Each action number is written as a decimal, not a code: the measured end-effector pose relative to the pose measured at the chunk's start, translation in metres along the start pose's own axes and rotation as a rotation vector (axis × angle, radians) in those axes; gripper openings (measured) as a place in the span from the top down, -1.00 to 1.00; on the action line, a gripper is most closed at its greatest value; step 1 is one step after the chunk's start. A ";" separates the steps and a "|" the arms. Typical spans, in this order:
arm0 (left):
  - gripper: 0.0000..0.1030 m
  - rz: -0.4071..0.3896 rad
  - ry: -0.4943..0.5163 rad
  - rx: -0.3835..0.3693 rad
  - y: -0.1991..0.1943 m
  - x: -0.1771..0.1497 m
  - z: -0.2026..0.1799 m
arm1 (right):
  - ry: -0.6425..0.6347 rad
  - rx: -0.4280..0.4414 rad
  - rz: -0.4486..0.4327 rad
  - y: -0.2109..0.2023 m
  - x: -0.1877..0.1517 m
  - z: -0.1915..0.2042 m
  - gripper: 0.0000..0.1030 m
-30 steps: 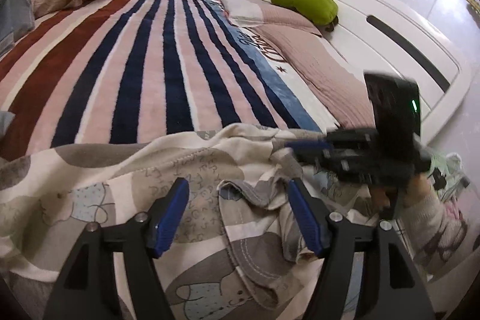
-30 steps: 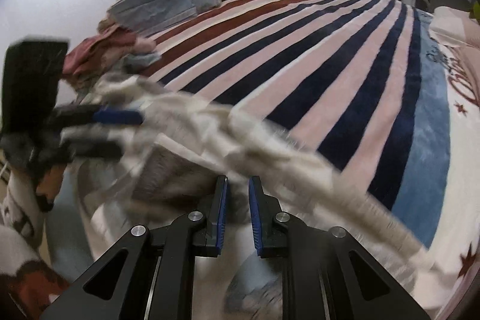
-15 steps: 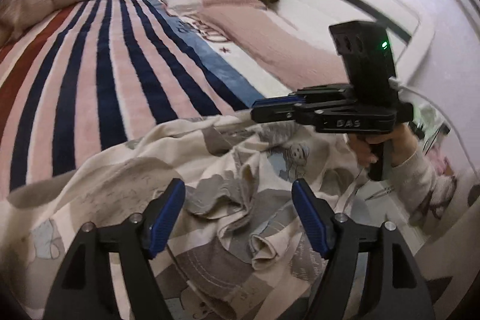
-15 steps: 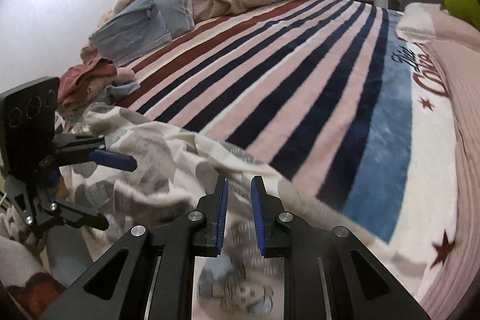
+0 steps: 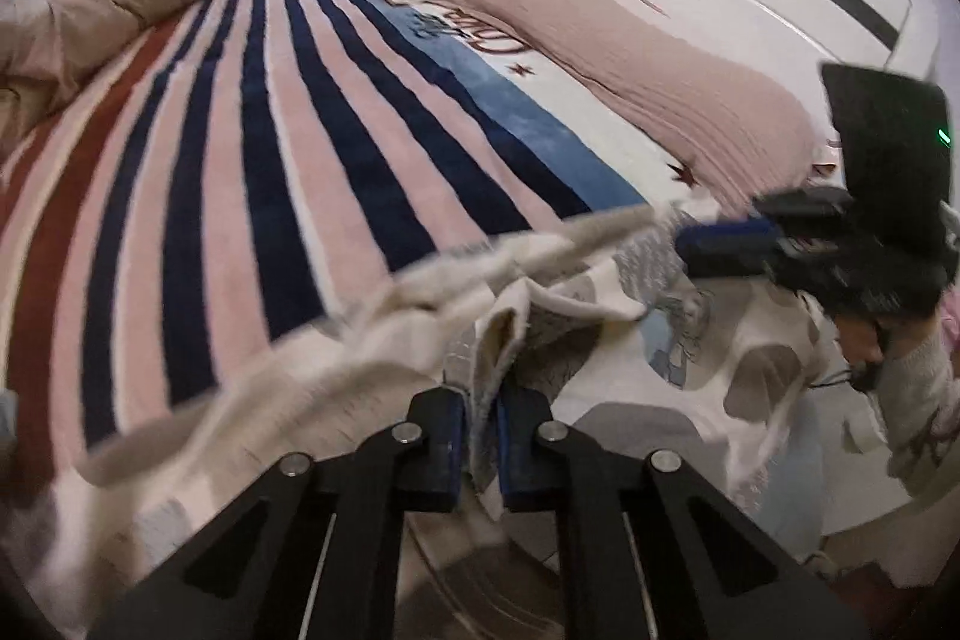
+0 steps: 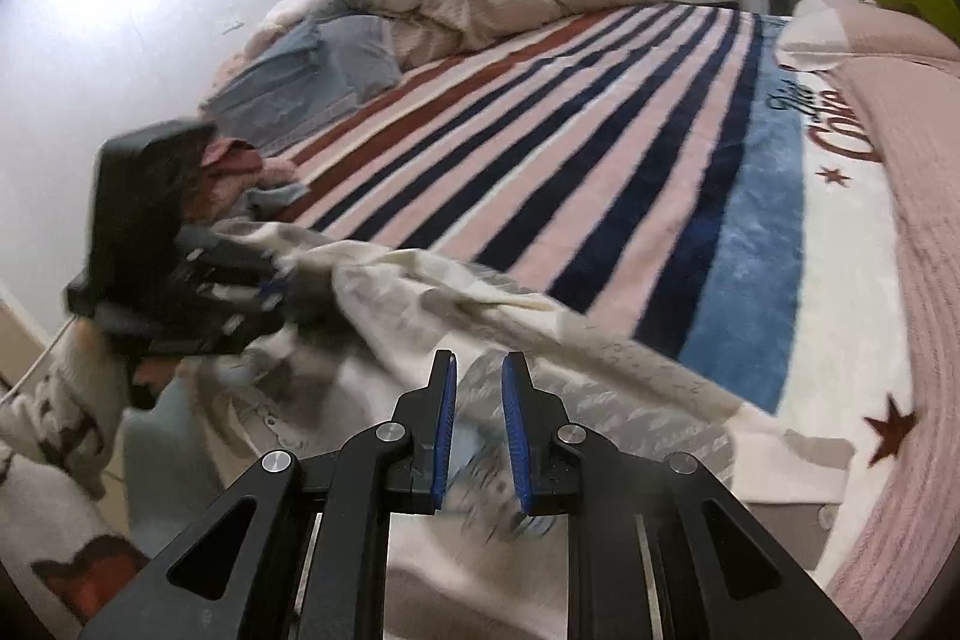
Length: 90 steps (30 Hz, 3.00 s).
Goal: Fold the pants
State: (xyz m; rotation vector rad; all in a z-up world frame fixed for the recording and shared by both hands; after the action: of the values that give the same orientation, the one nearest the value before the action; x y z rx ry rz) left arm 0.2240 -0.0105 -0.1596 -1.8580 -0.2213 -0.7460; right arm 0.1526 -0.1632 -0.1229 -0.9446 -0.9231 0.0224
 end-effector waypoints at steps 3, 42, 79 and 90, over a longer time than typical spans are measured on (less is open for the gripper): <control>0.88 -0.002 -0.006 0.019 0.009 0.012 0.011 | -0.001 0.049 0.006 0.000 -0.005 0.006 0.76; 0.91 -0.075 -0.316 -0.120 -0.042 -0.085 -0.021 | 0.238 0.024 -0.169 -0.077 -0.082 -0.007 0.76; 0.04 -0.041 -0.161 -0.040 0.044 0.034 -0.001 | 0.106 -0.209 0.081 0.005 -0.026 -0.115 0.80; -0.23 -0.119 -0.256 0.041 -0.016 0.007 0.029 | 0.142 -0.189 0.012 -0.019 -0.021 -0.106 0.38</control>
State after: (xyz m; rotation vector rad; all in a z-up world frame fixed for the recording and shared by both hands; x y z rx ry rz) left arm 0.2331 0.0205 -0.1501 -1.9114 -0.5115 -0.5773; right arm 0.2050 -0.2558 -0.1495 -1.1123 -0.7978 -0.1225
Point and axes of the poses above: each gripper's, at about its wrist camera, not at the fingertips, and y roughly the way its jaws point, z to its left, x to its top, the point moved 5 cm from there along y, roughly the way its jaws point, and after that the axes turned 4 degrees about -y, right-handed, at the moved point
